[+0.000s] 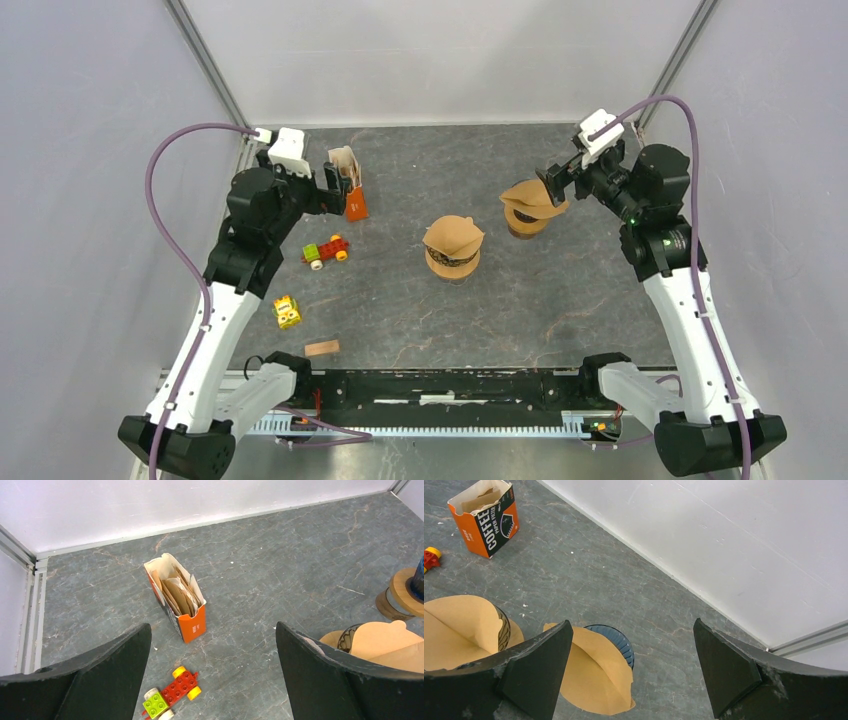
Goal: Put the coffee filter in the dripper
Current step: Reset both arms
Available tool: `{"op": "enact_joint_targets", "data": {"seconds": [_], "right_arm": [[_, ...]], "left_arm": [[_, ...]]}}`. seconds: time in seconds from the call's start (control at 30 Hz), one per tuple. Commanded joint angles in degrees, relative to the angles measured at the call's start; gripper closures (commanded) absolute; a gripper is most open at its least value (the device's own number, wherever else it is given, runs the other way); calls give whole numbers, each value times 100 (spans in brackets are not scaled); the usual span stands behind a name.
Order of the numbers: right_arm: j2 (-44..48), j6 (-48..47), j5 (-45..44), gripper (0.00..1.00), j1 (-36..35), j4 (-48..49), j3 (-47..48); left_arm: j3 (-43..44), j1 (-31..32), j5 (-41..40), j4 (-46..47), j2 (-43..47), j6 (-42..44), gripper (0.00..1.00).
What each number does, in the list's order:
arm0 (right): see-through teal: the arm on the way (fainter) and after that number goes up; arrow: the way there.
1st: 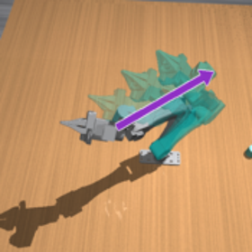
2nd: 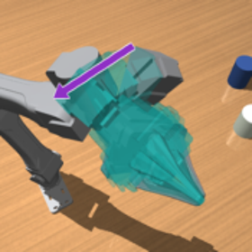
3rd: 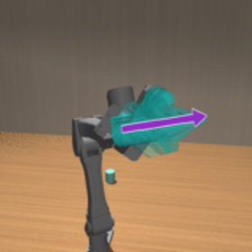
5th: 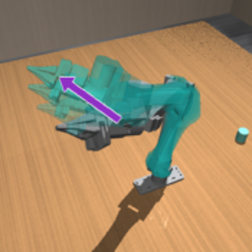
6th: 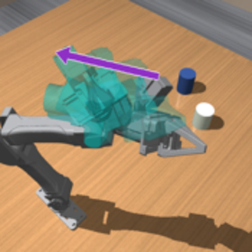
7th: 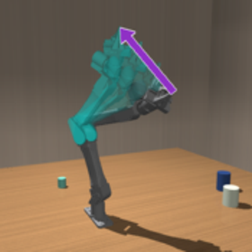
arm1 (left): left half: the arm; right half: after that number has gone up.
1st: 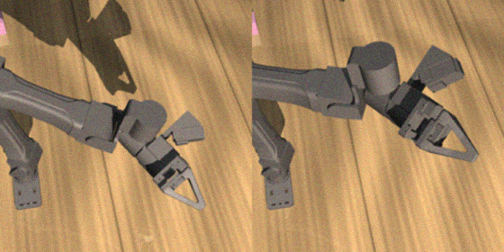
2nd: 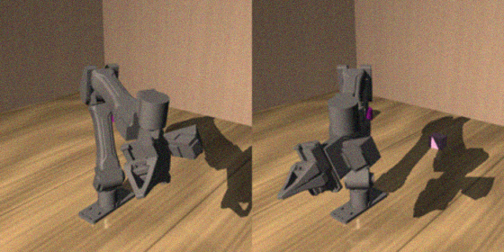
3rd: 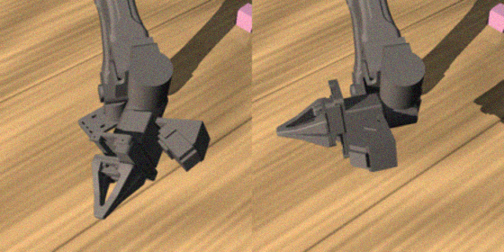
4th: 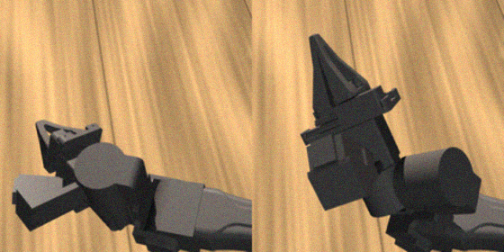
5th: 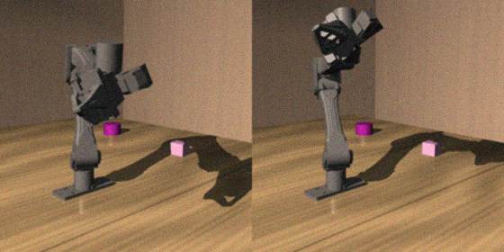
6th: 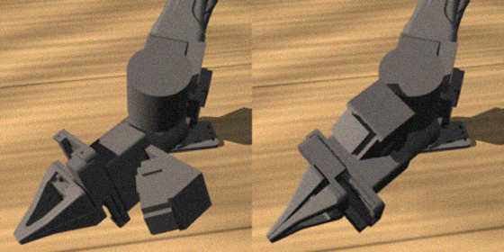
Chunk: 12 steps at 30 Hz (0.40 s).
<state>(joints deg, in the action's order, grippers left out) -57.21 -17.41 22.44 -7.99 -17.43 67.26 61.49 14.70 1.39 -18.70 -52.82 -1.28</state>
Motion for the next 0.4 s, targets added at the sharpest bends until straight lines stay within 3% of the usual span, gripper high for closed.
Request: {"op": "enact_joint_targets", "data": {"seconds": [0.0,0.37], "right_arm": [[100,-83,51,2,-18,130,-41],[109,-114,51,2,-17,139,-88]], "left_arm": [[5,-20,-5,253,-17,76,0],[-76,-20,0,349,-66,118,0]]}}
